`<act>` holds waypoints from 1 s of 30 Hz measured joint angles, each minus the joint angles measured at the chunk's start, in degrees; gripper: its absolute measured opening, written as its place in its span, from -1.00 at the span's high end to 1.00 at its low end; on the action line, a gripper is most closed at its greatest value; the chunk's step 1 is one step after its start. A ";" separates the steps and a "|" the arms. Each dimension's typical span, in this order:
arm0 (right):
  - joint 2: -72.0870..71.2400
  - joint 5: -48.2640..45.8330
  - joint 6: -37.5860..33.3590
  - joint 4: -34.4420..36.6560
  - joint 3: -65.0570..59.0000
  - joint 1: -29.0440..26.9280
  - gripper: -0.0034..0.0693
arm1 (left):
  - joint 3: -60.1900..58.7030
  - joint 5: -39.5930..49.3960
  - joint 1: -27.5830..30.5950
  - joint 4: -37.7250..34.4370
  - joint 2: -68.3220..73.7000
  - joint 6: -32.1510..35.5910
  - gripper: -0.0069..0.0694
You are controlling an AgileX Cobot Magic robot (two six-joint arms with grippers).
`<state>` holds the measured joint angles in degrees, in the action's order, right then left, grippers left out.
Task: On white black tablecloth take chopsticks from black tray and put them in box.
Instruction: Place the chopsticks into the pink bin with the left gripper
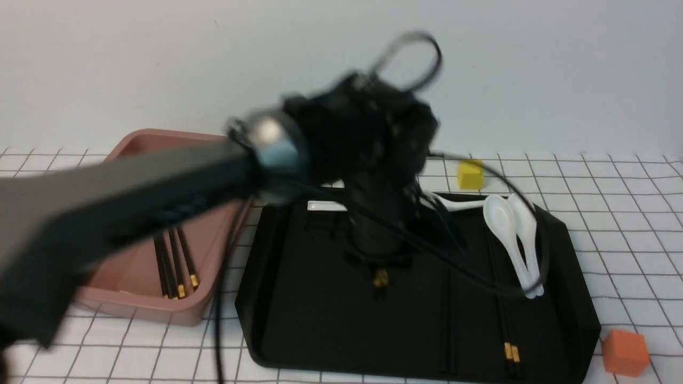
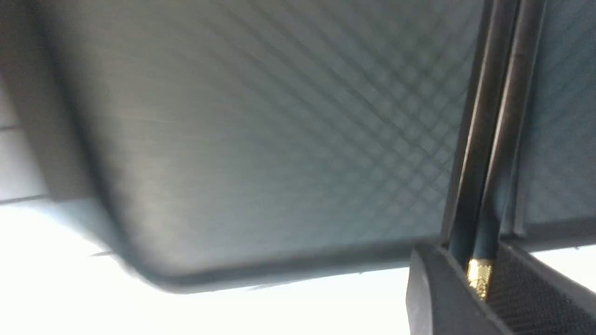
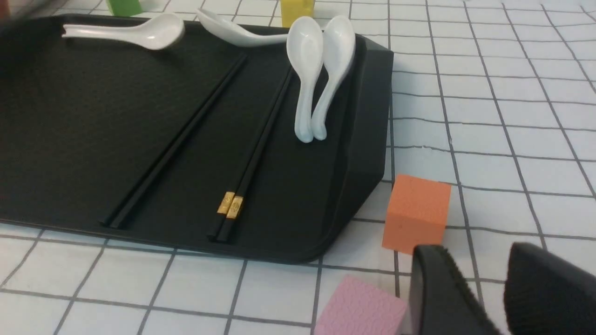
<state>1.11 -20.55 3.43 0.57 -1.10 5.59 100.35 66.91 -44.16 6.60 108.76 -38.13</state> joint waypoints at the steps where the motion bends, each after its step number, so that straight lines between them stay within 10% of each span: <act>1: 0.00 0.00 0.00 0.00 0.00 0.00 0.25 | -0.15 1.48 1.57 2.32 -4.48 0.53 0.48; 7: 0.00 0.00 0.00 0.00 0.00 0.00 0.25 | -13.02 -0.25 17.93 5.28 -18.92 3.06 0.48; 13: 0.00 0.00 0.00 0.00 0.00 0.00 0.25 | -31.09 -20.14 30.99 -0.13 -17.61 8.84 0.48; 25: 0.00 0.00 0.00 0.00 0.00 0.00 0.25 | -32.32 -27.54 34.11 0.59 -11.51 9.94 -0.14; 30: 0.00 0.00 0.00 0.00 0.00 0.00 0.25 | -28.74 -16.90 32.72 -0.32 -19.92 13.97 0.23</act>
<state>1.11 -20.55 3.43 0.57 -1.10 5.59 71.61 50.01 -11.44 6.27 88.84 -24.16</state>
